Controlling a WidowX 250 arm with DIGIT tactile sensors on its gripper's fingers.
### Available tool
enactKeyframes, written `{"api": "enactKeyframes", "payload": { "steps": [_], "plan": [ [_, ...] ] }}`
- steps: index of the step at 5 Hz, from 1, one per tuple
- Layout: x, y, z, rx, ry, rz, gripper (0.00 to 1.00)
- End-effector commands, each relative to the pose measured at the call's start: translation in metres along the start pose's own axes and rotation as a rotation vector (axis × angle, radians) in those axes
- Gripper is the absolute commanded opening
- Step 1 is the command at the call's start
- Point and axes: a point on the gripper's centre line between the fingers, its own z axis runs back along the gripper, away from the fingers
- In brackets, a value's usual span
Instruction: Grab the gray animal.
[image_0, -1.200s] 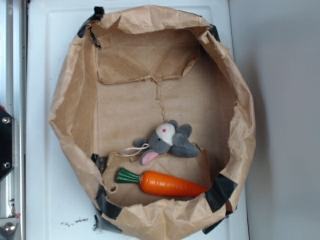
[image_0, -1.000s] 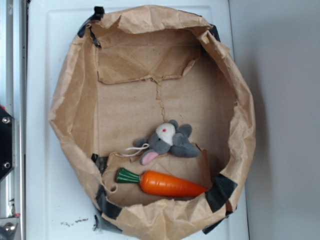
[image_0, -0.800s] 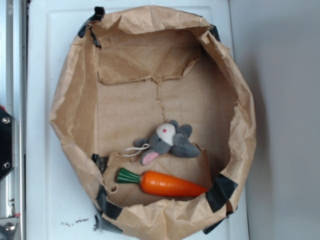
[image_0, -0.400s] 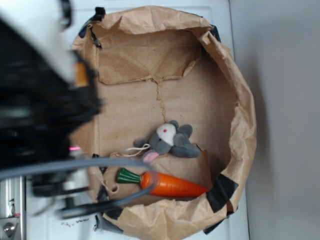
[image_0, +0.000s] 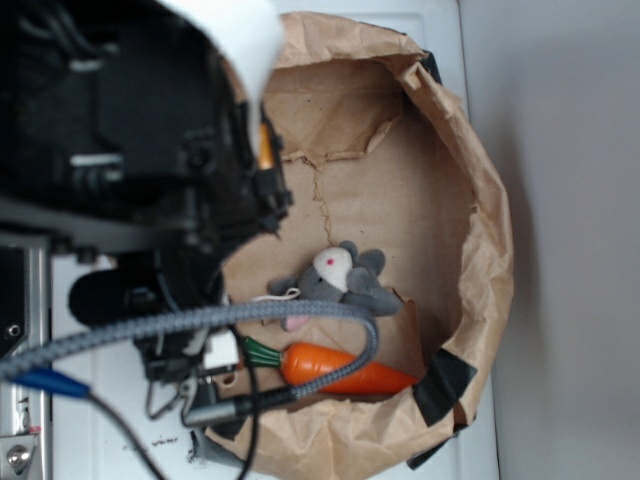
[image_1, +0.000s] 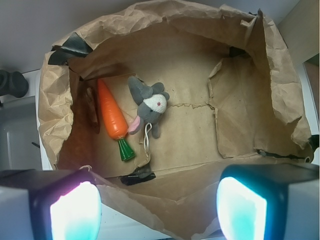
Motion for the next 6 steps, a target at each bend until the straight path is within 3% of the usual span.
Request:
{"api": "enactKeyframes", "payload": {
  "steps": [1, 2, 5, 6],
  "plan": [
    [0.006, 0.003, 0.011, -0.001, -0.044, 0.006, 1.00],
    [-0.011, 0.003, -0.024, -0.010, -0.146, -0.032, 1.00],
    [0.033, -0.010, -0.075, 0.113, -0.130, 0.123, 1.00],
    [0.051, -0.004, -0.094, 0.142, -0.070, 0.169, 1.00]
  ]
}}
